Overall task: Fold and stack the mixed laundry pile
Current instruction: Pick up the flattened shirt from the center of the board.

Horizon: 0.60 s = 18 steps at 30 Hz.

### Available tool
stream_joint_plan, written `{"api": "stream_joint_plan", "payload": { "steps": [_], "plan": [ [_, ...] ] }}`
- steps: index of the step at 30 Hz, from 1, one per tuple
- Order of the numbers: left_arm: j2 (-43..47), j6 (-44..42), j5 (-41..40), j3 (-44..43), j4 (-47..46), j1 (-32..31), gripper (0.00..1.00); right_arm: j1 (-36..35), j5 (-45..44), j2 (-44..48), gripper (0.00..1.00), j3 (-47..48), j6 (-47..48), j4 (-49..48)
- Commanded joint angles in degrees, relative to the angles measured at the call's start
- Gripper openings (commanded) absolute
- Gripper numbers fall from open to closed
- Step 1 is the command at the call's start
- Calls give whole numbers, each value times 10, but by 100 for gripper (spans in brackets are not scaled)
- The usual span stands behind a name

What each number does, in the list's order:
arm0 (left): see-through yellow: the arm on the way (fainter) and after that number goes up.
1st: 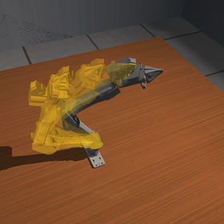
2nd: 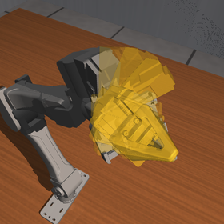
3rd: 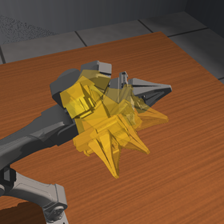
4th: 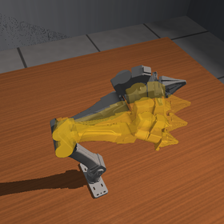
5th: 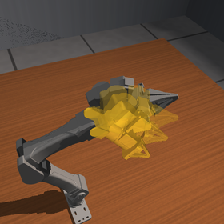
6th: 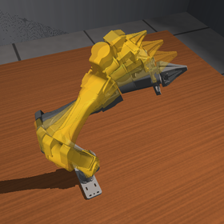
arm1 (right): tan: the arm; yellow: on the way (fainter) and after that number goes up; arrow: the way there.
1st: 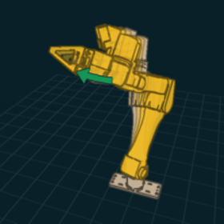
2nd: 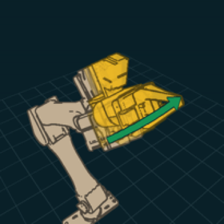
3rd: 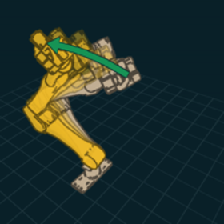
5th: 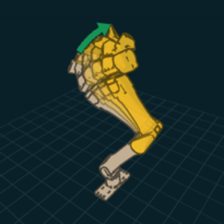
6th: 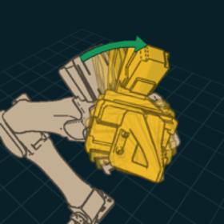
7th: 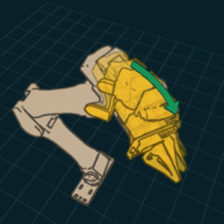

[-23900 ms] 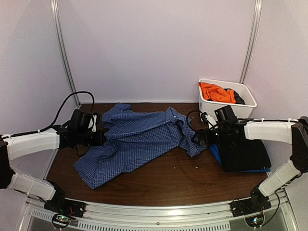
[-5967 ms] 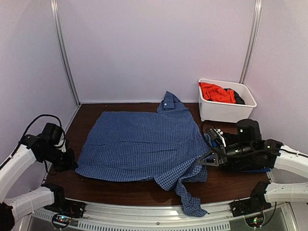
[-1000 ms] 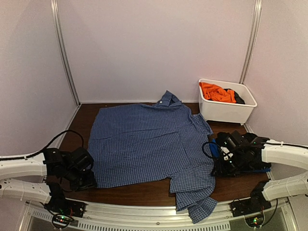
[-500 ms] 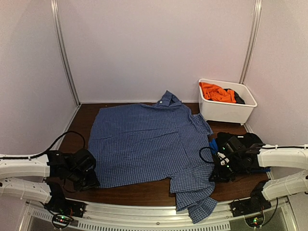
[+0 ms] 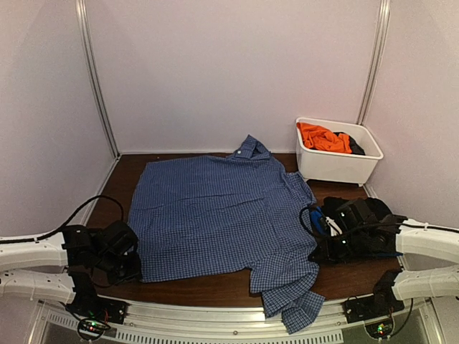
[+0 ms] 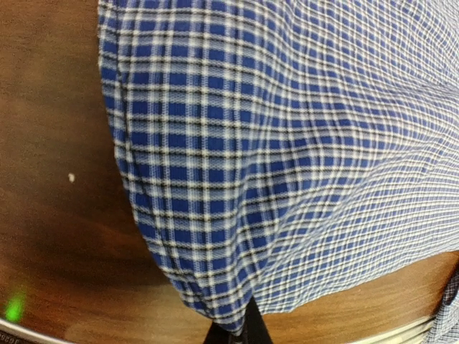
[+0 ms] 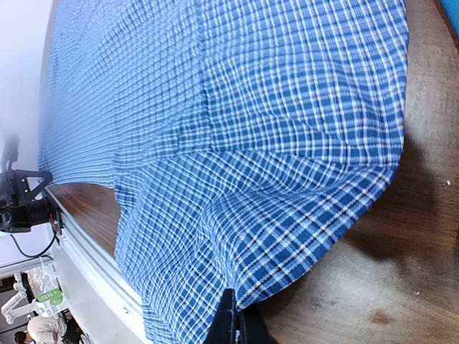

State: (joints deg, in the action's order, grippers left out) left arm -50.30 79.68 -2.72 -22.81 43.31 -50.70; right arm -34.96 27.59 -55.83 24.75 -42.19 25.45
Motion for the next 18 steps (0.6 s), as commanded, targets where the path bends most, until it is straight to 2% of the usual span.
{"api": "stream_joint_plan", "payload": {
  "steps": [1,4,10,18],
  "plan": [
    [62,17,4,-13,84,-3,0,-6,23,43,0,17,0,-9],
    [70,18,5,-18,68,-1,0,-6,24,57,0,31,-3,-17],
    [30,-5,-17,-68,66,9,0,-6,1,53,0,76,11,-3],
    [38,-93,-1,-103,63,122,0,5,-42,45,0,111,23,-9]
  ]
}}
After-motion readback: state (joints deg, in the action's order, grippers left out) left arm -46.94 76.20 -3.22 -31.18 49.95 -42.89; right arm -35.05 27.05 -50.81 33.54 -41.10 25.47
